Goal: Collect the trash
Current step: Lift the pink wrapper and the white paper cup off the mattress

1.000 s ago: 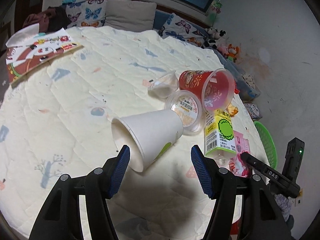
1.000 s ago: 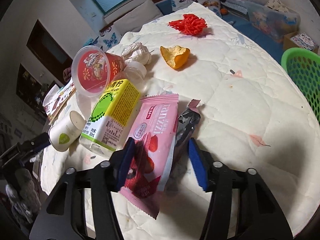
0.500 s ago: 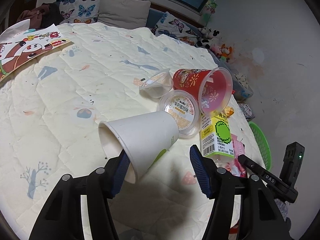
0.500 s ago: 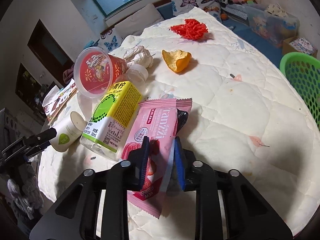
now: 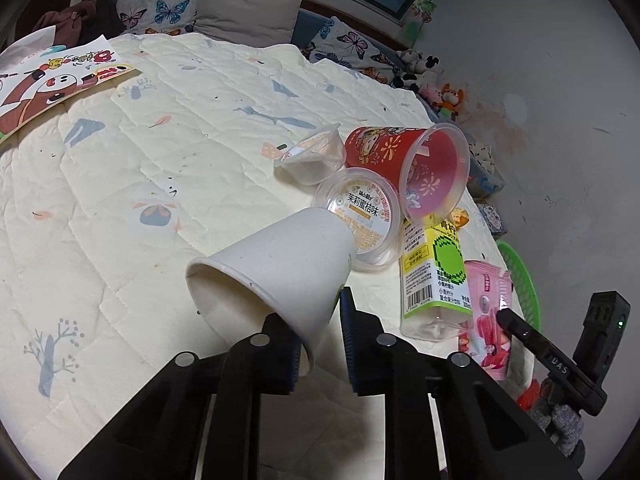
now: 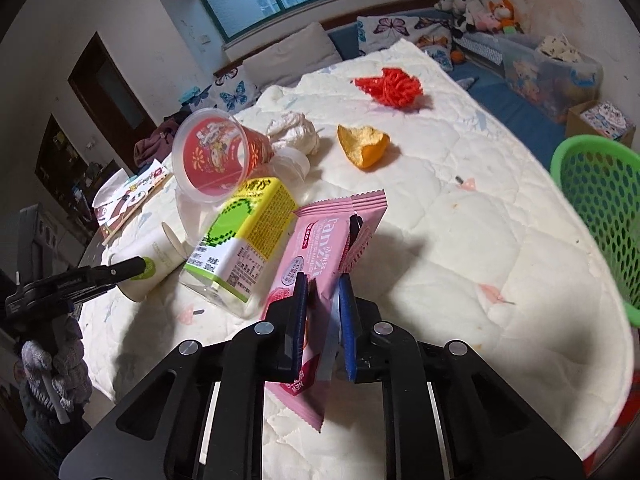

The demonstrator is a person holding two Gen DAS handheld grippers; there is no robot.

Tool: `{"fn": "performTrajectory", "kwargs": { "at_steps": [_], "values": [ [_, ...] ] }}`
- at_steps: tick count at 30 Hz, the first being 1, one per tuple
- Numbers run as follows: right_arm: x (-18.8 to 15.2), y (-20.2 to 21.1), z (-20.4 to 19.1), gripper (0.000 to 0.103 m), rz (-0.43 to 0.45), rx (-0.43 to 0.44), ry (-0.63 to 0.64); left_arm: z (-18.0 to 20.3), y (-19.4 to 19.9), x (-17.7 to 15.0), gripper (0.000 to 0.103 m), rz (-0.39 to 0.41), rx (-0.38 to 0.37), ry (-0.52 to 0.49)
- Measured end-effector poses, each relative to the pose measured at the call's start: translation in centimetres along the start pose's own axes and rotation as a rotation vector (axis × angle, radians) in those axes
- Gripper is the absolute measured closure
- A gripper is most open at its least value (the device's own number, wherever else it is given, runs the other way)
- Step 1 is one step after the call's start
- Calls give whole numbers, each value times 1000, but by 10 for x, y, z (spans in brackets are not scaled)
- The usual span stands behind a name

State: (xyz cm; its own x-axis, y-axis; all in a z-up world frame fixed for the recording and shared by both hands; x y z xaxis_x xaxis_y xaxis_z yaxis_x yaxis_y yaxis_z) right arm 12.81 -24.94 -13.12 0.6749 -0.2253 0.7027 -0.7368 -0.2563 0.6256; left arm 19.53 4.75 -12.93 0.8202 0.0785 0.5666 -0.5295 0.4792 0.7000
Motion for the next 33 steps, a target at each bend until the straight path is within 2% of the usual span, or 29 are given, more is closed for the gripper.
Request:
{"fn": "performTrajectory", "kwargs": {
  "at_steps": [3,6,12,18,26,28,31,32,33],
  "values": [
    [3,9,3,88,17,-2,-2,2,5,0,97,6,-6,2],
    [6,19,7,91,37,-6,-5,8,15,1,100,24,-14,-10],
    [6,29,16,94,51,-20,-8,22,35,5,100,57,-30,-40],
    [12,50,24,94,106,-30,-13,55,55,12,100,83,-96,-99],
    [27,78,64,94,155,-108,-35,108,46,22,100,73,-173,-175],
    [25,80,73,93,149,-97,-63,119,40,22,100,63,-184,-190],
    [19,75,83,86,120,-100,-81,130,33,20,100,48,-190,-204],
    [15,73,84,80,109,-91,-92,133,31,19,100,44,-190,-208],
    [13,71,84,67,99,-87,-93,134,30,19,100,43,-190,-211]
  ]
}}
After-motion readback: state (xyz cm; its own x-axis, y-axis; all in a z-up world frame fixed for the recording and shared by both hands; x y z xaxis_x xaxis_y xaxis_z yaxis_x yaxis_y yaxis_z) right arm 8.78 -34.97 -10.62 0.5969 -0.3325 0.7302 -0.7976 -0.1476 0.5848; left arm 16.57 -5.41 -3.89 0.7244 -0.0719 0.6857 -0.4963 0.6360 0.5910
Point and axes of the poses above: each gripper's, at about its wrist camera, not at the fingertips, and y roughly against the way its jaws point, z to its right, x to its top, the point moved 3 cm from there along -y, roughly the way its jaws point, and after that the axes turned 2 degrees about z, right-handed, at the moved point
